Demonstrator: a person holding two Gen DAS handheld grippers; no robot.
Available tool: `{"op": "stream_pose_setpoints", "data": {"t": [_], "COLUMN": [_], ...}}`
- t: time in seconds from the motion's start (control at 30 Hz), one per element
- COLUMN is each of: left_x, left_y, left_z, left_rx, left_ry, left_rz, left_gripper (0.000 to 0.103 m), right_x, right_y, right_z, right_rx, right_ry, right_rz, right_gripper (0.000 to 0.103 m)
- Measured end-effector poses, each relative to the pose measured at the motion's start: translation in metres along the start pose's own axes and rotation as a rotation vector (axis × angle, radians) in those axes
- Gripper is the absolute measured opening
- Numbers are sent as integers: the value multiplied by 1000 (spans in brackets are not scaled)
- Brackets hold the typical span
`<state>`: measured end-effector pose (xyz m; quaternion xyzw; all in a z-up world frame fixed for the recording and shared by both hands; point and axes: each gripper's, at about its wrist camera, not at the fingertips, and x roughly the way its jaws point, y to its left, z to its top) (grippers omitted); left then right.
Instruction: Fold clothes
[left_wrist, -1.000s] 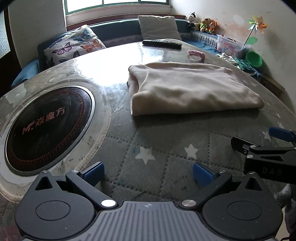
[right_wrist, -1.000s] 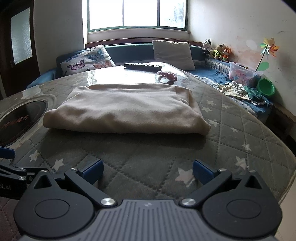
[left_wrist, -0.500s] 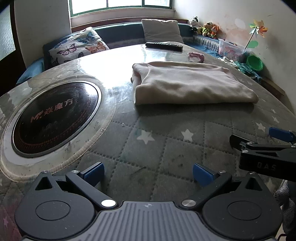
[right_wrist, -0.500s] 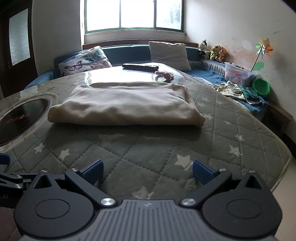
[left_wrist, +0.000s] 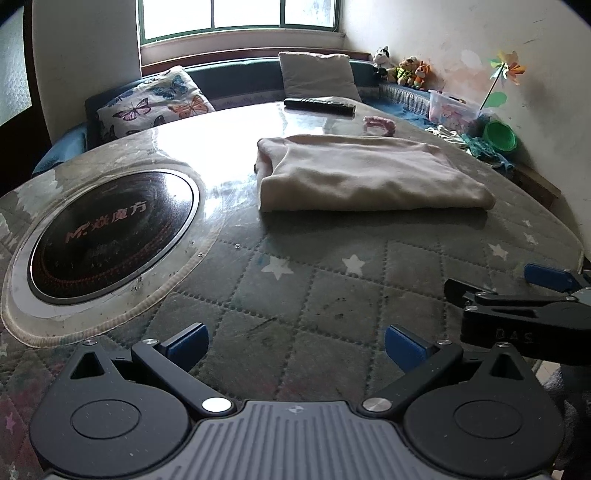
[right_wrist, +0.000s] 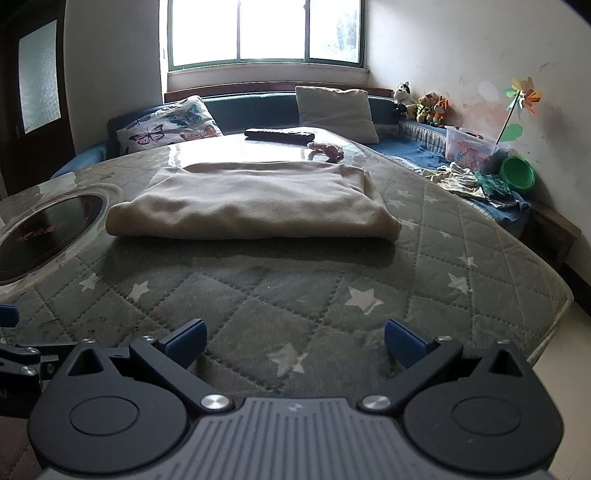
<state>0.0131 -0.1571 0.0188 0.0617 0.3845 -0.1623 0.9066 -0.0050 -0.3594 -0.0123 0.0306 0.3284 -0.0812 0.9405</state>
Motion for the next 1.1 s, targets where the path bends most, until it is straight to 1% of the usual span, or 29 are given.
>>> {"op": "stream_pose_setpoints", "data": {"t": [0.5,0.83,1.1], "left_x": [-20,-37,-42], "left_y": [-16,-17,-15], "left_z": [-13,-18,-19], "left_rx": [24,26,20], "left_ry": [-33,-71,-85], "left_rz": [-16,-11,-15], "left_gripper": [103,103,103], "right_x": [-20,-39,-47], "right_y": [-11,-11,-10], "right_z": [-7,-8,-8], "right_rx": [49,48,46], "right_ry": [-4,-43,-60], "right_rz": [21,29,31], "right_gripper": [103,103,103]}}
